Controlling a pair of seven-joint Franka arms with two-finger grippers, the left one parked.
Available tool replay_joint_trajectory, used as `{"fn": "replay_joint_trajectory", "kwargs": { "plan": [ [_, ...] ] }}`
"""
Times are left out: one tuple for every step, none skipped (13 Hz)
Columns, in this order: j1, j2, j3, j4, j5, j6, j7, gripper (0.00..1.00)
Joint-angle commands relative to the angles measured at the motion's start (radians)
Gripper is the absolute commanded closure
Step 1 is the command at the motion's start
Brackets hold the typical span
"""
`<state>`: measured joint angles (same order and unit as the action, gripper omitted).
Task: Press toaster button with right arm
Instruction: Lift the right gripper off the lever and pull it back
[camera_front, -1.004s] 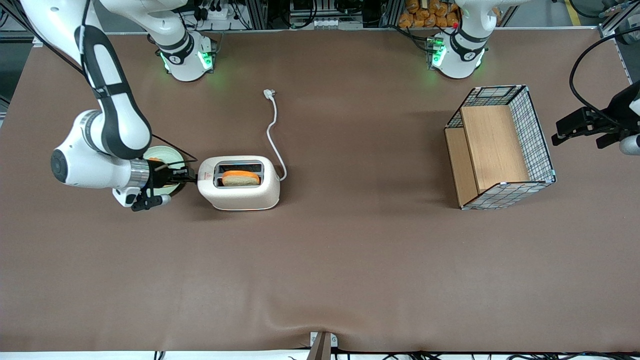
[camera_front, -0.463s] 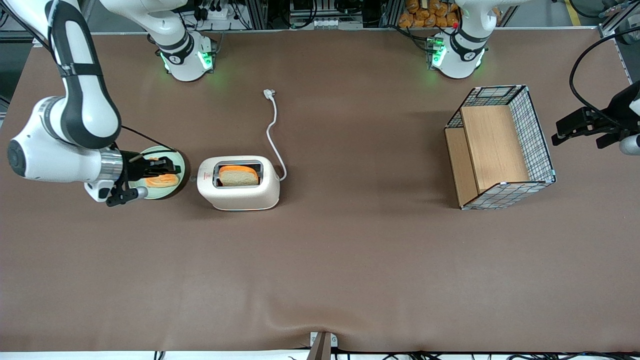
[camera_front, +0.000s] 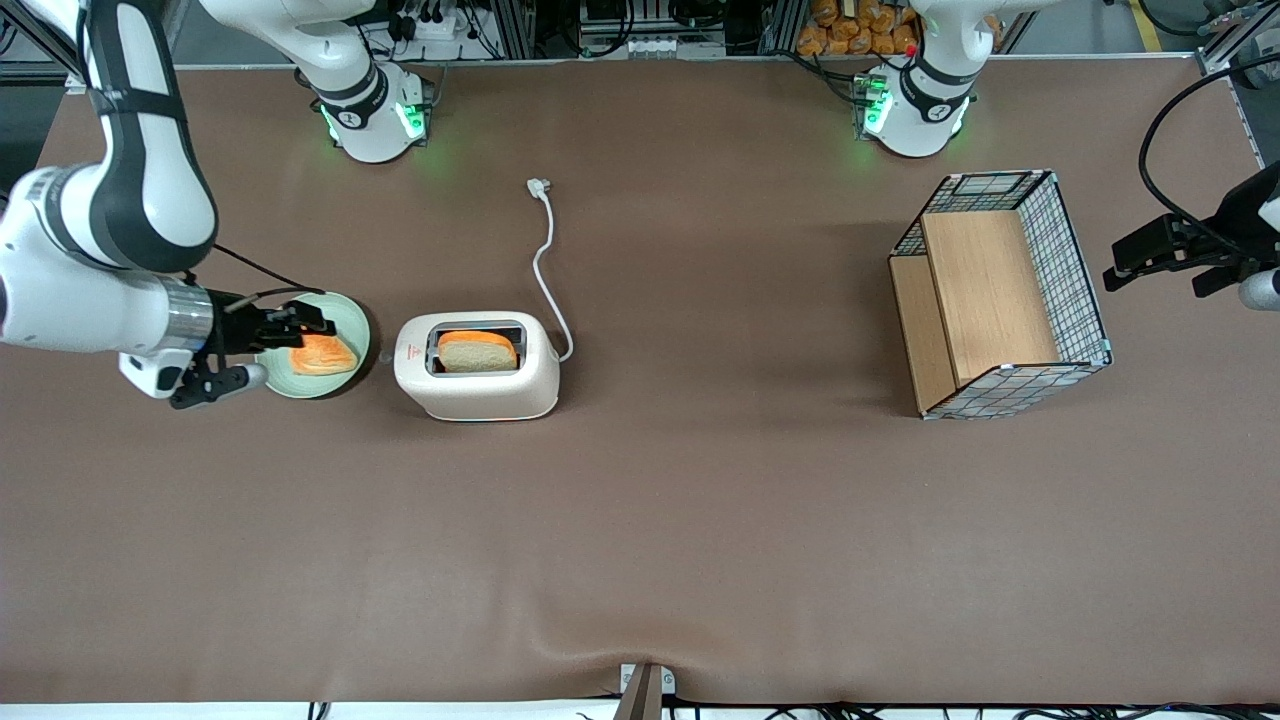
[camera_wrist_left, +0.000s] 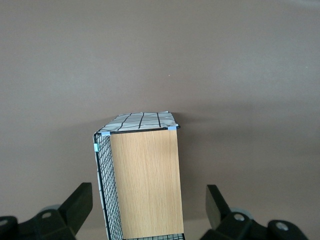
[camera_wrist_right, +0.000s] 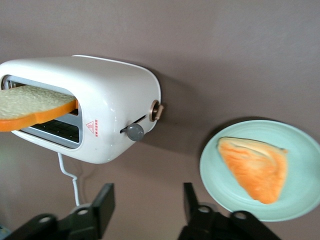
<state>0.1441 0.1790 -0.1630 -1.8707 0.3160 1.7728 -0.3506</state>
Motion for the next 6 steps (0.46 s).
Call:
{"fn": "replay_joint_trajectory", "kwargs": {
  "plan": [
    [-0.005, -0.048, 0.003, 0.036, -0.092, -0.024, 0.024, 0.00],
    [-0.003, -0.071, 0.003, 0.047, -0.136, -0.024, 0.024, 0.00],
    [-0.001, -0.097, 0.007, 0.053, -0.184, -0.024, 0.030, 0.00],
    [0.002, -0.127, 0.008, 0.056, -0.231, -0.032, 0.047, 0.00],
    [0.002, -0.151, 0.008, 0.068, -0.271, -0.058, 0.065, 0.00],
    [0.000, -0.170, 0.007, 0.100, -0.296, -0.106, 0.103, 0.00]
  ]
}}
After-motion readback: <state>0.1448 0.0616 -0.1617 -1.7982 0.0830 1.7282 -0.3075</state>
